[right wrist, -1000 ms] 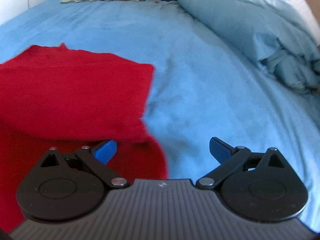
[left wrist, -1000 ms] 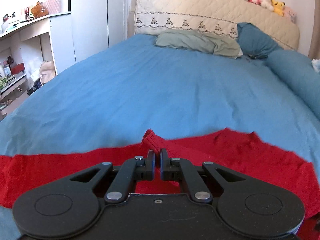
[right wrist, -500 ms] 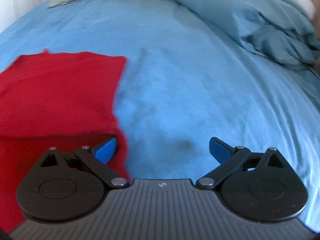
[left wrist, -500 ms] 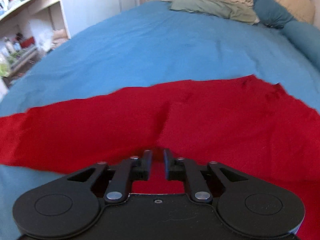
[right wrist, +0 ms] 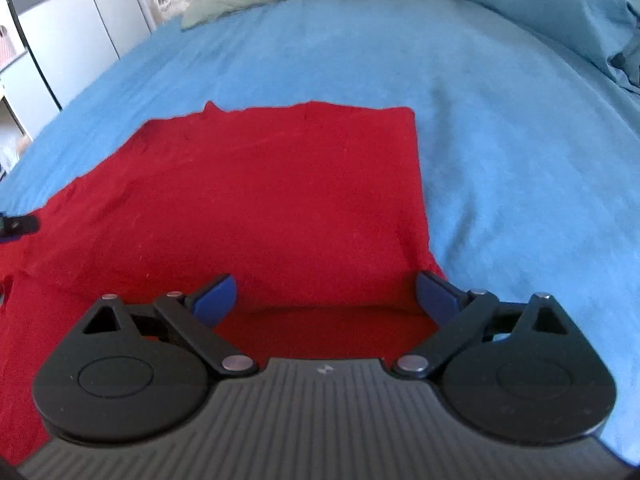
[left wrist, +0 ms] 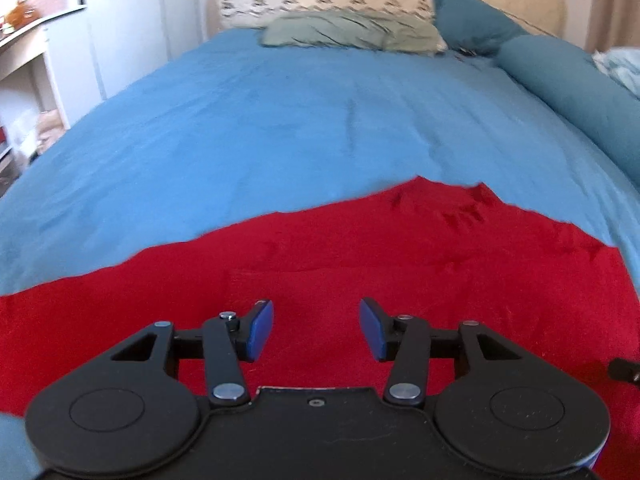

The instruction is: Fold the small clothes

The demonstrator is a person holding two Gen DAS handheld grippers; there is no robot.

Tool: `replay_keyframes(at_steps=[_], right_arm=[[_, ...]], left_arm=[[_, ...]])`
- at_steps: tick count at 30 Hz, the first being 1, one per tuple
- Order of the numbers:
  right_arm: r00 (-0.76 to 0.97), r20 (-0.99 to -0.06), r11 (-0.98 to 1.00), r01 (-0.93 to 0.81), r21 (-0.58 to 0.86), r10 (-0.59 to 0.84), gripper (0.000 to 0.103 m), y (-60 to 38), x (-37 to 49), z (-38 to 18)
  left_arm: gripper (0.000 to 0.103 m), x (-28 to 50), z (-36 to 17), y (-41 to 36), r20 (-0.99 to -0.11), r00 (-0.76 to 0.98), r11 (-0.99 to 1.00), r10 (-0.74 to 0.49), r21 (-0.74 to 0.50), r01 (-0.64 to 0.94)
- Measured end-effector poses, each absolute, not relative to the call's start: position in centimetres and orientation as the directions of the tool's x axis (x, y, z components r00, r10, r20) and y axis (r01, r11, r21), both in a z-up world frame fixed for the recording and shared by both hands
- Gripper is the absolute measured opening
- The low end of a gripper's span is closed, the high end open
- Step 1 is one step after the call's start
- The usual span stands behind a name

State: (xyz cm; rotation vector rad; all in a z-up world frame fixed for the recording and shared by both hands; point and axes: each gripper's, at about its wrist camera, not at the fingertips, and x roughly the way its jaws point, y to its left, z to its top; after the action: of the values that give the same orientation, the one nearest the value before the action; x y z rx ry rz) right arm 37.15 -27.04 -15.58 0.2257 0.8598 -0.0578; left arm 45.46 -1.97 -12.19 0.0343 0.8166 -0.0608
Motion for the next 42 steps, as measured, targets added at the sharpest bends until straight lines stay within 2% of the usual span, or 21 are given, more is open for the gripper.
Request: replay_keyframes(at_steps=[4, 7, 11, 14, 18, 21, 25, 28, 30, 32, 37, 42], right_arm=[[0.729, -0.679, 0.977, 0.077, 0.197, 0.08, 0.103, -27.0, 40.2, -13.1], [0.737, -0.669, 0.975, 0.07, 0.212, 0.093, 0.103, -28.0, 44.5, -13.8], [0.682, -0.73, 0.97, 0.147, 0.196, 0.044, 0.103, -30.7, 49.0, -17.0], [0.684, -0.729, 0.961, 0.215, 0.171, -0.023, 0.103, -32.3, 49.7, -17.8], [0.69, -0.723, 0.966, 0.206, 0.158, -0.029, 0.103, -32.4, 49.2, -16.4], [0.75, -0.661, 0.983, 0.132, 0.127, -0.015, 0.103, -30.7, 47.1, -13.3], [0.781, -0.621, 0.986, 0.05, 0.156, 0.059, 0.103, -27.5, 43.5, -7.9], [0.779, -0.623, 0.988, 0.027, 0.155, 0.077, 0.103, -23.9, 41.8, -5.2], [0.765, -0.64, 0.99, 0.026, 0.142, 0.072, 0.103, -20.9, 41.3, -4.1], [0.746, -0.663, 0.99, 0.032, 0.138, 0.069, 0.103, -18.0, 41.0, -3.8], [0.677, -0.725, 0.972, 0.054, 0.227, 0.131, 0.103, -12.0, 40.5, -5.2], [0.647, -0.751, 0.973, 0.062, 0.224, 0.131, 0.103, -5.6, 40.0, -7.0]], left_arm=[[0.054, 46.2, -14.4, -2.2, -0.782, 0.622, 0.996, -0.043, 0.017, 0.09], [0.055, 45.8, -15.1, -1.7, -0.781, 0.623, 0.997, -0.049, -0.001, 0.078], [0.055, 45.6, -15.1, -1.7, -0.785, 0.617, 0.997, -0.048, -0.001, 0.075], [0.055, 45.7, -15.3, -1.4, -0.786, 0.616, 0.997, -0.049, -0.007, 0.07], [0.055, 46.2, -14.8, -1.7, -0.789, 0.613, 0.998, -0.042, -0.003, 0.064], [0.057, 45.4, -12.8, -1.3, -0.77, 0.637, 0.999, -0.028, -0.008, 0.035], [0.067, 42.7, -8.5, 0.6, -0.726, 0.688, 1.0, 0.004, -0.011, -0.017], [0.068, 40.4, -5.8, 3.2, -0.719, 0.695, 0.996, 0.008, -0.057, -0.071], [0.078, 39.1, -4.6, 5.6, -0.729, 0.684, 0.988, 0.027, -0.084, -0.128], [0.103, 38.0, -3.7, 8.0, -0.737, 0.673, 0.977, 0.06, -0.095, -0.191], [0.103, 35.8, -3.8, 15.7, -0.759, 0.634, 0.93, 0.148, -0.112, -0.351], [0.103, 34.4, -6.0, 24.4, -0.77, 0.596, 0.843, 0.228, -0.15, -0.516]])
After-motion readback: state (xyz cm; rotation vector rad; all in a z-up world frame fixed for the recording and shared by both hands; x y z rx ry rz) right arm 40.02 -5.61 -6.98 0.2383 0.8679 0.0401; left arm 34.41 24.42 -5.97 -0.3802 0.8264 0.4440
